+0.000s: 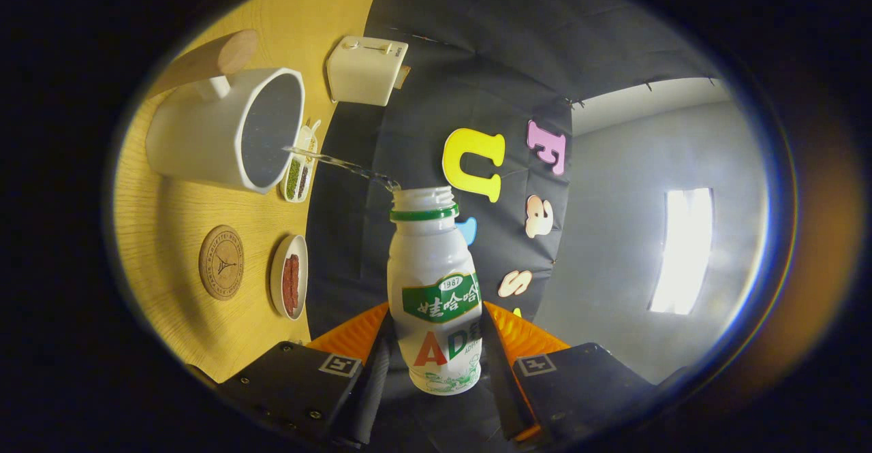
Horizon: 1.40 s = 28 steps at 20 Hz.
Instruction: Take the bottle from table, then pour the juice into the cup, finally place the bottle on the coaster
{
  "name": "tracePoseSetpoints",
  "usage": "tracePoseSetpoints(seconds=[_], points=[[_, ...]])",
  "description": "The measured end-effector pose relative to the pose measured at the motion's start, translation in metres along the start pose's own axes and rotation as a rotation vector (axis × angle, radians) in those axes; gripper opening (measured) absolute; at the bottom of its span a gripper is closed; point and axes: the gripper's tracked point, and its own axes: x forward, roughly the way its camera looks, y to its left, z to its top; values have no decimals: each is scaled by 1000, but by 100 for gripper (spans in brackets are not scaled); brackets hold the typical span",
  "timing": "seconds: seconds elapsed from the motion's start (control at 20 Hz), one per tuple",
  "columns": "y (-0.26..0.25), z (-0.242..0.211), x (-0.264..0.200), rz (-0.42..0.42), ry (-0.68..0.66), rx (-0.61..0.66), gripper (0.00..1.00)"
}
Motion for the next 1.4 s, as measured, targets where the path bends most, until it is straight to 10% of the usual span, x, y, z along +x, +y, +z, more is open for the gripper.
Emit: tracePoseSetpoints(seconds=[1.4], points=[[17, 35, 12, -9, -124, -81, 68]])
